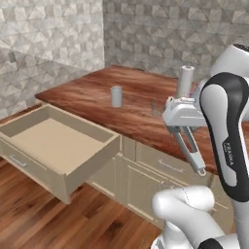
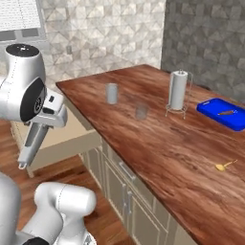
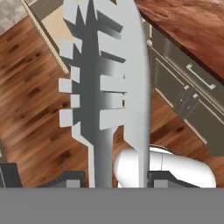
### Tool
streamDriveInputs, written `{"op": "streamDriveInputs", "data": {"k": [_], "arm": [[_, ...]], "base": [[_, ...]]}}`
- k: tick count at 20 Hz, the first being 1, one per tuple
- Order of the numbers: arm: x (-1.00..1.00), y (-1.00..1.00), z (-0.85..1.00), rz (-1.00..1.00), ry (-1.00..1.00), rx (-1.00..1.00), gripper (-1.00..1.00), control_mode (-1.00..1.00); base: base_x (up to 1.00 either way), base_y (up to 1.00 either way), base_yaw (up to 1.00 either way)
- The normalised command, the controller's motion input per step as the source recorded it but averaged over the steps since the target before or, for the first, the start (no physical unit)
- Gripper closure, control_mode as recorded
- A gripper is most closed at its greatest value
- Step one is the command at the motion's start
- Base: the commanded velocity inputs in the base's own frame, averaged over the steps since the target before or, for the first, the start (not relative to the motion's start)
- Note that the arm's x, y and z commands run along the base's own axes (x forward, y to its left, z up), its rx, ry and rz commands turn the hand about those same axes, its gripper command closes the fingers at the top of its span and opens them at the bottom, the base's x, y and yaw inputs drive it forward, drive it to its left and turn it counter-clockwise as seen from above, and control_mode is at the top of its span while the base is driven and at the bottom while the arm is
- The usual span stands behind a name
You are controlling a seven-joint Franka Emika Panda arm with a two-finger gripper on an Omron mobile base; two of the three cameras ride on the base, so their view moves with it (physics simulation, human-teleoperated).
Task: Take the tongs from the drawer on the left and place them on the dining counter next to the tray containing the kebab skewer.
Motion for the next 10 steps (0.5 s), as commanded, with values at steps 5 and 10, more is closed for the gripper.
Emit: {"op": "streamDriveInputs", "data": {"k": [5, 10], "arm": [[0.00, 0.00, 0.00, 0.00, 0.00, 0.00, 1.00, 1.00], [0.00, 0.00, 0.00, 0.00, 0.00, 0.00, 1.00, 1.00]], "base": [[-1.00, -0.97, -0.10], [-1.00, -0.86, -0.04]]}}
